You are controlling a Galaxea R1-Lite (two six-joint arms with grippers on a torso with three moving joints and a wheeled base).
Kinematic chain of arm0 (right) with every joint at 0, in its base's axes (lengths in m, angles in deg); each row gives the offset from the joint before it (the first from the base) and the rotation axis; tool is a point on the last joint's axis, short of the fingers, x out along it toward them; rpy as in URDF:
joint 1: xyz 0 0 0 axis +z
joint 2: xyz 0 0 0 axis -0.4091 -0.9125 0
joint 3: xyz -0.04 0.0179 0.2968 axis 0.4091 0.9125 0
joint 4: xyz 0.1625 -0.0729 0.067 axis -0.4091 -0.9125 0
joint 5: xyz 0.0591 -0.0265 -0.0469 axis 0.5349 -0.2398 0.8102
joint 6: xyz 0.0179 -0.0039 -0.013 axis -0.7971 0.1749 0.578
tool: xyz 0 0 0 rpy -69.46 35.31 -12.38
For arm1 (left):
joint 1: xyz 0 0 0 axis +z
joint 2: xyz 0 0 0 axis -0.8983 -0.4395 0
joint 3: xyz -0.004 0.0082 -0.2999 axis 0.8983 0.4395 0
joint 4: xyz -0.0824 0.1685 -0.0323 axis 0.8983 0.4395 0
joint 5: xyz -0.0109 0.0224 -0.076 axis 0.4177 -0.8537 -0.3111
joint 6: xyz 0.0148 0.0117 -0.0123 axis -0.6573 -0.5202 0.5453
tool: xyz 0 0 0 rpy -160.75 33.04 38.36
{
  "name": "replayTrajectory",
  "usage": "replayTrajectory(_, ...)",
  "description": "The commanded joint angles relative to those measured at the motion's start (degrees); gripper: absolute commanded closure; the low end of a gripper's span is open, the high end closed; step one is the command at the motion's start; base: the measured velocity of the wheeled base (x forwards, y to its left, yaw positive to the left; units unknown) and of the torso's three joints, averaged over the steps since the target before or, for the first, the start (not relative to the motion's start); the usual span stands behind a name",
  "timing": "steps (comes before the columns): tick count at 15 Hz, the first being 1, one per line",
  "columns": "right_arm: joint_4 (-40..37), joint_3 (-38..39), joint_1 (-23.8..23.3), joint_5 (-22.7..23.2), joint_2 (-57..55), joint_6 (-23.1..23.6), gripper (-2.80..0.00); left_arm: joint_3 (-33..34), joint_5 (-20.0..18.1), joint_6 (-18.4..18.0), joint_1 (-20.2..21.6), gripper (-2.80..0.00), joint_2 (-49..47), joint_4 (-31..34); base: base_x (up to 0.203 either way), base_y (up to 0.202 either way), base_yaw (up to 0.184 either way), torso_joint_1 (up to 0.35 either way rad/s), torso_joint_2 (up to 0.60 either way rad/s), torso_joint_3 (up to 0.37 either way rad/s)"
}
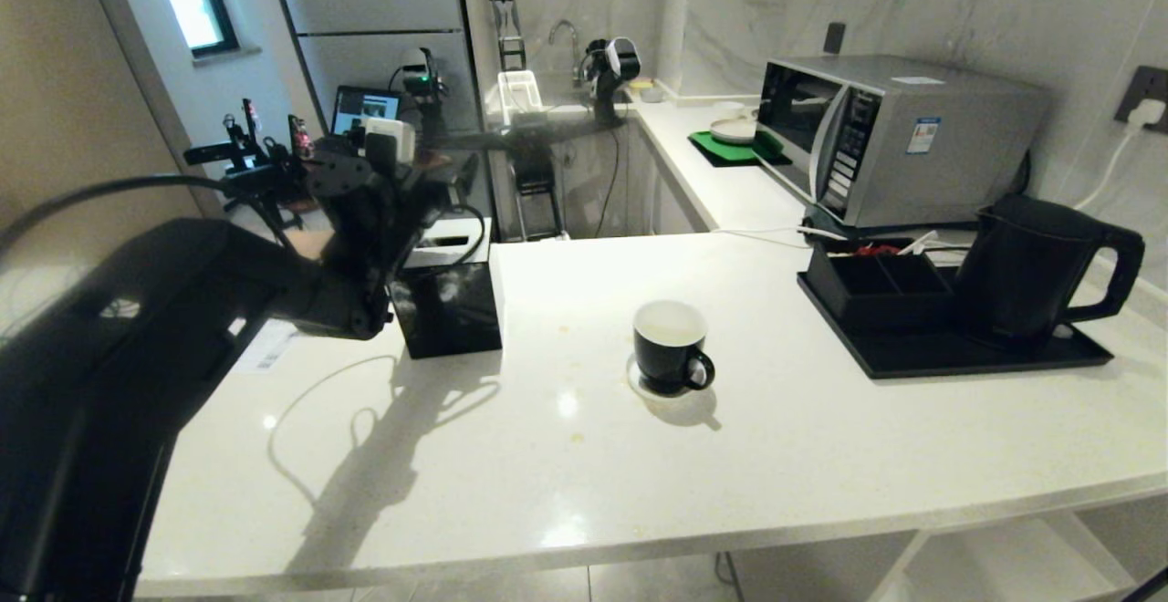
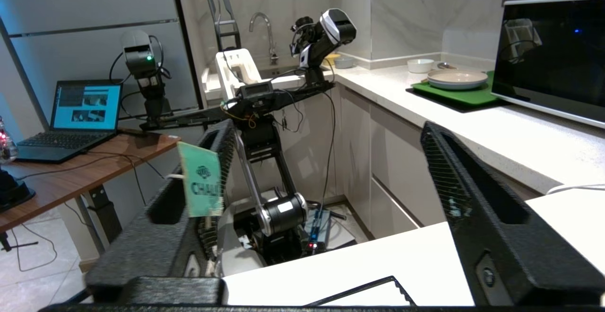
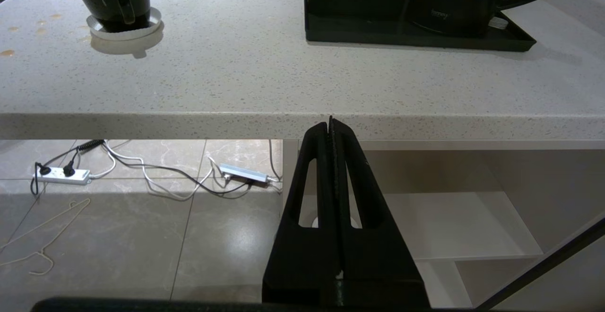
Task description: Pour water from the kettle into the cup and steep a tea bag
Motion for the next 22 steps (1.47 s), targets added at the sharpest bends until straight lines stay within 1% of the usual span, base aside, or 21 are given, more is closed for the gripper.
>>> replayTrajectory(1, 0.0, 0.0, 0.0, 0.0, -0.1, 0.0, 0.00, 0.0, 0.1, 0.0, 0.0, -2.80, 0.1, -0.5, 0.000, 0.000, 0.000, 0.000, 0.00, 0.000)
replayTrajectory(8, 0.0, 0.0, 0.0, 0.0, -0.1, 0.0, 0.00, 0.8, 0.4, 0.0, 0.4, -2.80, 0.1, -2.3, 0.000, 0.000, 0.000, 0.000, 0.00, 0.000)
replayTrajectory(22, 0.0, 0.0, 0.0, 0.0, -0.1, 0.0, 0.00, 0.9, 0.4, 0.1, 0.5, -2.80, 0.4, -2.4, 0.000, 0.000, 0.000, 0.000, 0.00, 0.000)
